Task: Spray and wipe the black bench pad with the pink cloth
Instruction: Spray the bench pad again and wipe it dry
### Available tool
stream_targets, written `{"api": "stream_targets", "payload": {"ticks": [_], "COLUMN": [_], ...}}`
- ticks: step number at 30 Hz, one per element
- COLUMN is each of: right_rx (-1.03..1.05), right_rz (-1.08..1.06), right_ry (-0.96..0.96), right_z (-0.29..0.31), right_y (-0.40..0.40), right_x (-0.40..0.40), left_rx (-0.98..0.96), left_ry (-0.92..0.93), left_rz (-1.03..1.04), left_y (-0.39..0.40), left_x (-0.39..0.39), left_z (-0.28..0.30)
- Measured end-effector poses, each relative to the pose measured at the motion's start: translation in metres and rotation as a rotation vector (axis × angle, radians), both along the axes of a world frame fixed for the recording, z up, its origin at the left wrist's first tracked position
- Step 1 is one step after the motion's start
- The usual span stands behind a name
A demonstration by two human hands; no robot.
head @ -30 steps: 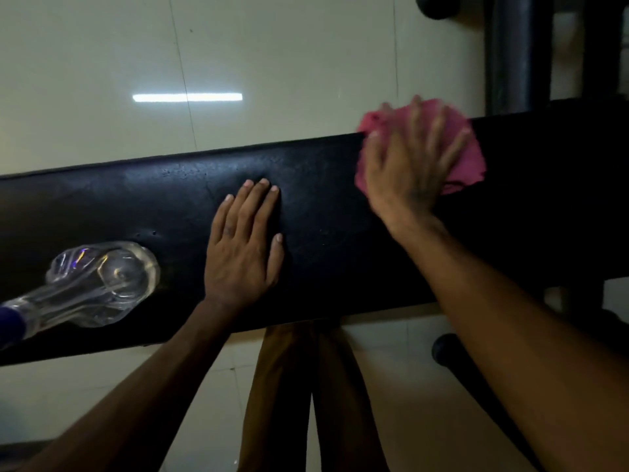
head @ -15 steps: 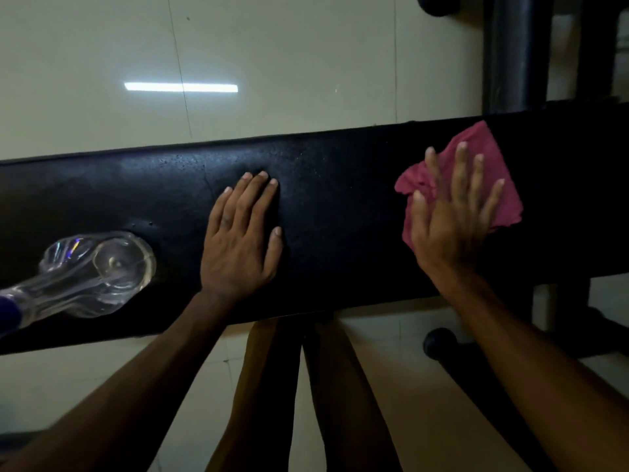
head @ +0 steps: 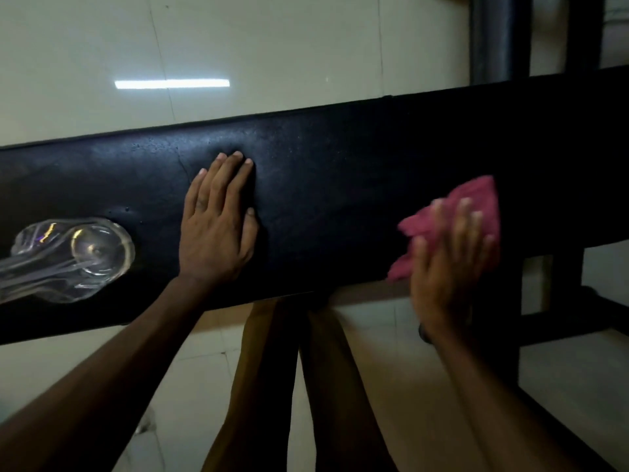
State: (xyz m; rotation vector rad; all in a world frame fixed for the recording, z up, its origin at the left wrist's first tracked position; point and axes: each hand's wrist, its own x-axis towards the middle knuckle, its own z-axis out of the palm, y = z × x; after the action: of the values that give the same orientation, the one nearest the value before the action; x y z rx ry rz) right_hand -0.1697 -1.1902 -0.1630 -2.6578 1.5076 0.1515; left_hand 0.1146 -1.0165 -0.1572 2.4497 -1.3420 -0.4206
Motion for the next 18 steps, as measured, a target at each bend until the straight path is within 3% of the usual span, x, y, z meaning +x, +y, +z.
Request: {"api": "stream_targets", "payload": {"ticks": [3, 5, 7, 10, 12, 14, 16, 18], "right_rx": [-0.052, -0.051, -0.026, 0.072, 0.104, 0.113, 0.064, -0.033], "right_rz": [-0.555, -0.659, -0.53, -0.032, 0.285, 0.437, 0.304, -0.029], "right_ry": [-0.18, -0.226, -0.197, -0.072, -0.014, -0.01, -0.049, -0.086], "right_z": [-0.002, -0.003, -0.001, 0.002, -0.001, 0.0, 0.001, 0.001], "right_y": [-0.057, -0.055, -0.022, 0.031, 0.014, -0.022, -0.063, -0.104], "right_x": [-0.005, 0.014, 0.033, 0.023, -0.004, -0.036, -0.064, -0.076], "left_rx": [-0.024, -0.049, -0.052, -0.092, -0.11, -0.109, -0.089, -0.055], "left_ry": [0.007, 0.021, 0.036, 0.09, 0.113, 0.125, 0.13, 0.125], "left_rz": [0.082, 0.196, 0.259, 0.137, -0.003, -0.103, -0.146, -0.148], "left_y": [-0.009, -0.023, -0.04, -0.061, -0.075, -0.091, -0.107, -0.124], "left_x": [-0.006, -0.016, -0.026, -0.037, -0.043, -0.05, -0.059, -0.071], "left_z": [0.001, 0.004, 0.008, 0.013, 0.016, 0.017, 0.018, 0.017]}}
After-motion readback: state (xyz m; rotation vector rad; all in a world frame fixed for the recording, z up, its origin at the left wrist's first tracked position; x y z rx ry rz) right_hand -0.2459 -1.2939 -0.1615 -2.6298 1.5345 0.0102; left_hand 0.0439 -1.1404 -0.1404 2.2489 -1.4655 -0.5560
